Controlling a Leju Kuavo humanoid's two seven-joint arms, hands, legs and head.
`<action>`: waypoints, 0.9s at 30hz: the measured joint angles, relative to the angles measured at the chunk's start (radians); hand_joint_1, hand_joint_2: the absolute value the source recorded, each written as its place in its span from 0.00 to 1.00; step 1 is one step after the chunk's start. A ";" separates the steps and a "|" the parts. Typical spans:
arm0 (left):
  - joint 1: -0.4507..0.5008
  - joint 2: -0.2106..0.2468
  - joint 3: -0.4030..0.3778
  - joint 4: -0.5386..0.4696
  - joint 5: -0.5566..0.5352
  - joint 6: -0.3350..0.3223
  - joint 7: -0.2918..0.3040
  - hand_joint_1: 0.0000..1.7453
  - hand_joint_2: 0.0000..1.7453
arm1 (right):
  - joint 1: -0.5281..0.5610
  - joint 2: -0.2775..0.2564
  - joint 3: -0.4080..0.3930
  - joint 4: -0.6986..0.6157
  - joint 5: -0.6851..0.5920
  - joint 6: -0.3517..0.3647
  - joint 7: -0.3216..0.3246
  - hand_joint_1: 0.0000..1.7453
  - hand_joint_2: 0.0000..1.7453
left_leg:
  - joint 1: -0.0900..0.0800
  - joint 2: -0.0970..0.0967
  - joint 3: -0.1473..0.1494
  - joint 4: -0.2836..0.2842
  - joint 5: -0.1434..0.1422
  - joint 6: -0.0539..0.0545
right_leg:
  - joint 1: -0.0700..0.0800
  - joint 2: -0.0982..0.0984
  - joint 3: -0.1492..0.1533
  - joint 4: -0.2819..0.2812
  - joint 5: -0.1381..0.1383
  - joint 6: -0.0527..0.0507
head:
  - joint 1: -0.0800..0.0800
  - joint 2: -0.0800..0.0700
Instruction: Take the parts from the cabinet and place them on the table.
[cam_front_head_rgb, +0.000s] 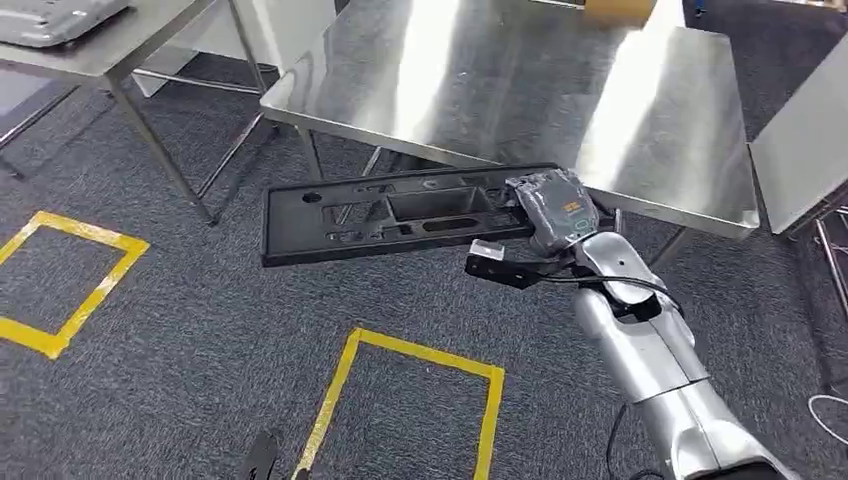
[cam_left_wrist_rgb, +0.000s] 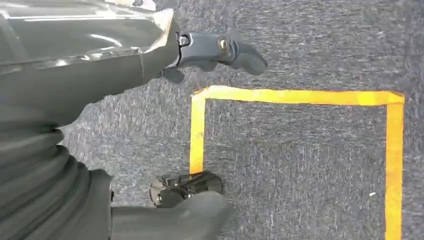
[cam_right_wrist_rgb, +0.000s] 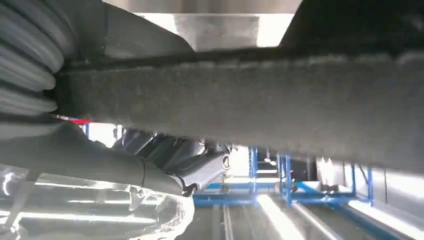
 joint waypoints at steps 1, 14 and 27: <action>0.000 0.000 0.000 0.000 -0.002 -0.003 0.003 0.00 1.00 | -0.001 -0.005 -0.001 0.000 0.004 0.003 0.002 0.99 1.00 | 0.001 -0.010 0.000 0.001 -0.001 -0.001 | -0.004 0.000 0.007 -0.038 0.027 0.014 | -0.001 0.000; 0.001 0.003 0.000 0.000 -0.011 -0.008 0.008 0.00 1.00 | -0.031 -0.013 -0.006 0.018 0.006 0.018 -0.009 0.99 1.00 | 0.012 0.010 -0.160 0.315 -0.138 -0.066 | -0.011 0.007 0.170 -0.298 0.106 -0.029 | 0.000 0.000; -0.002 0.008 0.001 -0.002 -0.022 -0.016 0.007 0.00 1.00 | -0.048 -0.022 -0.011 0.030 0.022 0.017 0.003 0.99 1.00 | -0.009 0.003 0.005 -0.025 0.017 0.020 | 0.002 0.006 0.197 -0.178 0.057 0.016 | 0.001 0.000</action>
